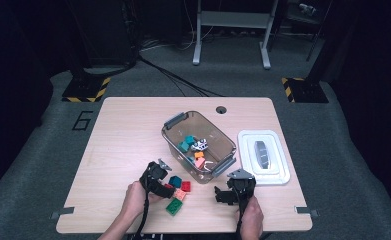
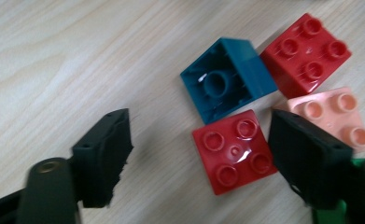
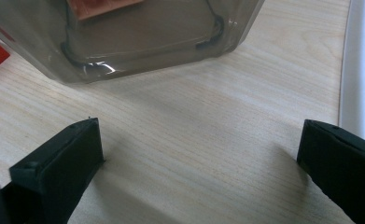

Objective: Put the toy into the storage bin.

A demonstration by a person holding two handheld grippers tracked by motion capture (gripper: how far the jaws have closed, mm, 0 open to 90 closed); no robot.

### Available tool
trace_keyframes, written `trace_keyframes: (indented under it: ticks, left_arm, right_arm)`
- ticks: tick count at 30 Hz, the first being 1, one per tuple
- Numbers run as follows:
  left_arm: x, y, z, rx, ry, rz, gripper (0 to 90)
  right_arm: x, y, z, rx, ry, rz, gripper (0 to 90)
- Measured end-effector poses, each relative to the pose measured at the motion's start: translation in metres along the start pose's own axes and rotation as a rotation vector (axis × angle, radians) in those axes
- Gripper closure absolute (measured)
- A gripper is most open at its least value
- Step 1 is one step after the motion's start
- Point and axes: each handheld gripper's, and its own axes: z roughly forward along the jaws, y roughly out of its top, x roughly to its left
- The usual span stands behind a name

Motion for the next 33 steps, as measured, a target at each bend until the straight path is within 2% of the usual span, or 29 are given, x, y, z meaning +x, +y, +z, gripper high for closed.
trace_keyframes:
  ticks: [2,3,5,6,8,9,12,15,17,18,21,22,24,26,29,33]
  left_arm:
    - [0.002,-0.002,-0.002,-0.008,-0.014,0.003,33.2]
    - [0.002,-0.002,-0.003,-0.005,-0.006,0.010,33.8]
    - [0.004,-0.003,-0.004,-0.009,-0.017,0.011,39.4]
    - [0.005,-0.003,-0.003,-0.003,-0.027,0.016,43.0]
    - [0.005,-0.004,-0.002,0.016,-0.032,0.018,55.7]
    - [0.005,-0.005,-0.003,0.017,-0.030,0.028,58.0]
    - [0.009,-0.008,-0.006,0.028,-0.027,0.035,58.9]
    - [0.013,-0.013,-0.010,0.031,-0.027,0.030,58.9]
    - [0.015,-0.016,-0.013,0.032,-0.040,0.019,58.3]
    - [0.017,-0.016,-0.013,0.027,-0.037,0.014,56.5]
    - [0.019,-0.014,-0.014,0.016,-0.034,-0.003,42.7]
    - [0.018,-0.013,-0.012,0.018,-0.034,-0.006,42.1]
    - [0.018,-0.012,-0.009,0.031,-0.042,-0.002,45.7]
    - [0.016,-0.011,-0.007,0.041,-0.034,0.021,57.1]
    - [0.015,-0.010,-0.008,0.026,-0.021,0.042,59.0]
    - [0.021,-0.010,-0.011,0.002,-0.020,0.028,59.1]
  right_arm:
    - [-0.001,0.000,0.000,-0.002,0.006,-0.007,0.0]
    - [-0.001,0.000,0.001,-0.002,0.007,-0.009,0.0]
    - [0.000,0.001,0.001,-0.002,-0.001,0.006,0.0]
    - [0.000,0.001,0.001,-0.002,-0.002,0.006,0.0]
    - [0.000,0.001,0.001,-0.002,0.001,0.005,0.0]
    - [0.000,0.001,0.001,0.000,0.005,0.004,0.0]
    - [-0.001,0.000,0.001,-0.002,0.005,-0.006,0.0]
    - [0.000,0.001,0.001,-0.001,0.000,0.006,0.0]
    - [0.000,0.001,0.001,-0.001,-0.002,0.007,0.0]
    - [-0.001,0.001,0.001,-0.002,-0.002,0.002,0.0]
    - [0.000,0.001,0.001,-0.003,-0.002,0.001,0.0]
    - [0.000,0.001,0.001,-0.002,-0.002,0.001,0.0]
    - [0.000,0.001,0.001,-0.003,-0.002,0.000,0.0]
    - [0.000,0.001,0.001,-0.003,-0.003,0.001,0.0]
    - [-0.001,0.001,0.001,-0.001,-0.001,-0.006,0.0]
    - [0.000,0.001,0.001,-0.002,-0.002,-0.005,0.0]
